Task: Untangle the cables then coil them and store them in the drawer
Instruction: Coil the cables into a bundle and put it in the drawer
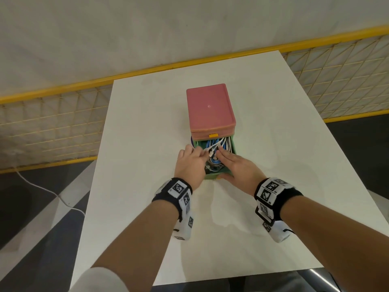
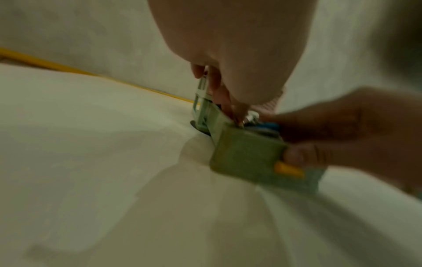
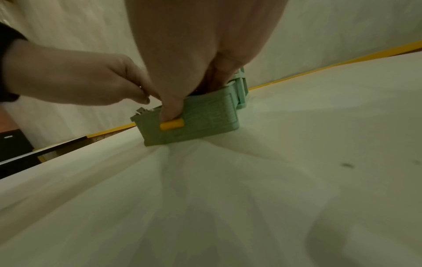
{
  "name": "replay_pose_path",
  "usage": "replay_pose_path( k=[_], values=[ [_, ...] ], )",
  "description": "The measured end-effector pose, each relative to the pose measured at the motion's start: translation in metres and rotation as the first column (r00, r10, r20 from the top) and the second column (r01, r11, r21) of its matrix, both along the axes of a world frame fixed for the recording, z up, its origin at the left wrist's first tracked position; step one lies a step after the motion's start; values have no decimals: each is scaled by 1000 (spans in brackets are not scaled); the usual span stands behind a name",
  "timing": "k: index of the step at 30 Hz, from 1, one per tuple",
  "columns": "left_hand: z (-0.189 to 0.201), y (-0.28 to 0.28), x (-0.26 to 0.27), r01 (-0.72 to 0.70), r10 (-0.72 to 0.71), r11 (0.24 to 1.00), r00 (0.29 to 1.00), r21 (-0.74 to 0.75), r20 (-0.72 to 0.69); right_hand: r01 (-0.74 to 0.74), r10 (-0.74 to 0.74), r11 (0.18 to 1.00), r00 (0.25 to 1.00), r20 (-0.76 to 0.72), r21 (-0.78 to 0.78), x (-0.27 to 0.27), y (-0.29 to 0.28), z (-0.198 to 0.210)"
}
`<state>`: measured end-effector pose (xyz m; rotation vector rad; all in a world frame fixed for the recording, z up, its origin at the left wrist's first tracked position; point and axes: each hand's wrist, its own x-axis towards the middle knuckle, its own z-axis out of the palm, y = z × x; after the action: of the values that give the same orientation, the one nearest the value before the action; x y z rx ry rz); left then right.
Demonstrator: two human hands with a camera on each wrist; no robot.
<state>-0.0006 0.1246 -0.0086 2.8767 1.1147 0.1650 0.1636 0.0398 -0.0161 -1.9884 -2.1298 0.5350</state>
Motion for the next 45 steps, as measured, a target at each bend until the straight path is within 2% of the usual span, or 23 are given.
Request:
replay_pose_path(
  k=[3, 5, 7, 10, 16, 21, 26, 29, 32, 37, 41, 45],
  values=[
    [16, 13, 2, -99, 99, 995, 962, -13, 253, -9, 10, 999, 1000, 30, -36, -1, 4, 0],
    [23, 23, 10, -147, 144, 989, 923, -21, 356, -16, 18, 999, 998, 60, -42, -3, 6, -1],
    [28, 32, 20, -134, 142, 990, 933, -47, 330, -27, 33, 998, 995, 90, -62, -3, 6, 1],
    [24, 39, 25, -81, 126, 982, 951, -169, 281, -20, 28, 995, 996, 87, -97, -4, 10, 7],
    [21, 40, 19, -63, 135, 970, 942, -233, 306, 29, -21, 983, 999, 47, -182, -2, 33, 30],
    [29, 37, 20, -84, 168, 951, 948, -299, 269, 73, -46, 970, 992, 120, -231, -8, 44, 30],
    [34, 39, 18, -78, 164, 939, 958, -335, 237, 104, -74, 990, 960, 270, -98, -12, 50, 32],
    [32, 38, 19, -84, 177, 936, 951, -341, 252, 87, -87, 996, 967, 241, 8, -18, 36, 26],
    [29, 36, 22, -106, 199, 937, 944, -332, 262, 79, -78, 997, 972, 222, 5, -18, 33, 19],
    [31, 36, 21, -92, 189, 937, 946, -338, 265, 77, -86, 996, 945, 316, 41, -20, 44, 17],
    [33, 36, 19, -88, 191, 926, 948, -367, 255, 67, -81, 996, 961, 266, 62, -18, 42, 20],
    [34, 36, 18, -90, 202, 918, 945, -387, 259, 67, -80, 994, 985, 150, 90, -13, 32, 15]
  ],
)
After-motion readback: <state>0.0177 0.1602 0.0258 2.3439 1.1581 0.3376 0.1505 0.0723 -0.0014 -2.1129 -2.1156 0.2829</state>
